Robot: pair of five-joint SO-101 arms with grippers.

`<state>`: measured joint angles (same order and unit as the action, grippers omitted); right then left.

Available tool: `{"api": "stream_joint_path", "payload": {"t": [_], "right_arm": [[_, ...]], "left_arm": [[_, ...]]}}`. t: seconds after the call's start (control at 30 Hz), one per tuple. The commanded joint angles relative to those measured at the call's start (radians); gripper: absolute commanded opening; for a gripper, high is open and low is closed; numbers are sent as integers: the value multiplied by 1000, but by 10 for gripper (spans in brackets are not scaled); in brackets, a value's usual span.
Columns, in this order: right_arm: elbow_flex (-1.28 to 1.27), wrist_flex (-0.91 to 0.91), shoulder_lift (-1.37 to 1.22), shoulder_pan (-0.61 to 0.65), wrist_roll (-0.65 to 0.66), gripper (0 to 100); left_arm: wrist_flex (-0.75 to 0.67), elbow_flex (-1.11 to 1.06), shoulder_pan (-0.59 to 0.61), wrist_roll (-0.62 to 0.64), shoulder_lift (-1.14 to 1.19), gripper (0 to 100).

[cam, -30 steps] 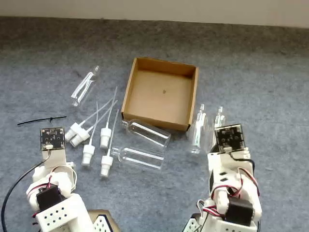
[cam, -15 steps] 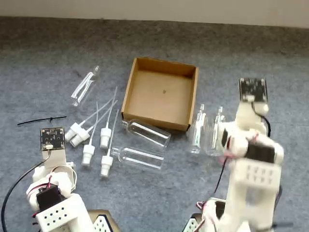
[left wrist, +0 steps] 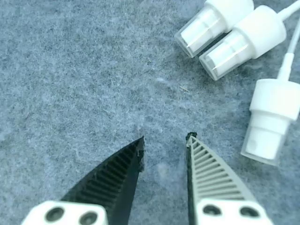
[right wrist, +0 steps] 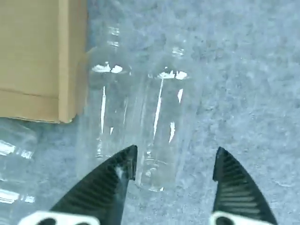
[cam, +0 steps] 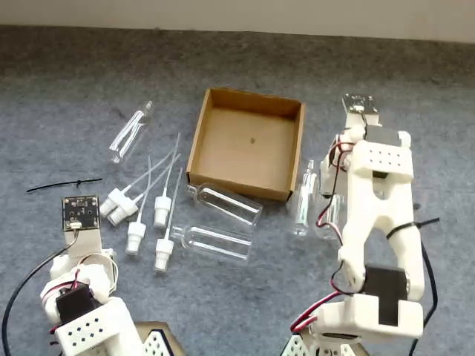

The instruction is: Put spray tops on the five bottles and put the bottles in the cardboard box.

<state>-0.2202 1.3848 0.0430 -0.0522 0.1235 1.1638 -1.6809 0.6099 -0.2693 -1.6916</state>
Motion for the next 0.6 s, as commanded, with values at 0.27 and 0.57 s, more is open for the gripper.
{"api": "stream_joint_path", "payload": {"t": [0.27,0.57], "right_arm": [[206,-28,-214,10,-25,272],[300,-28,-367,8,-31,272]], "left_arm": [[6,-21,2,-6,-16,151],[6,-21,2,-6,-16,151]]}}
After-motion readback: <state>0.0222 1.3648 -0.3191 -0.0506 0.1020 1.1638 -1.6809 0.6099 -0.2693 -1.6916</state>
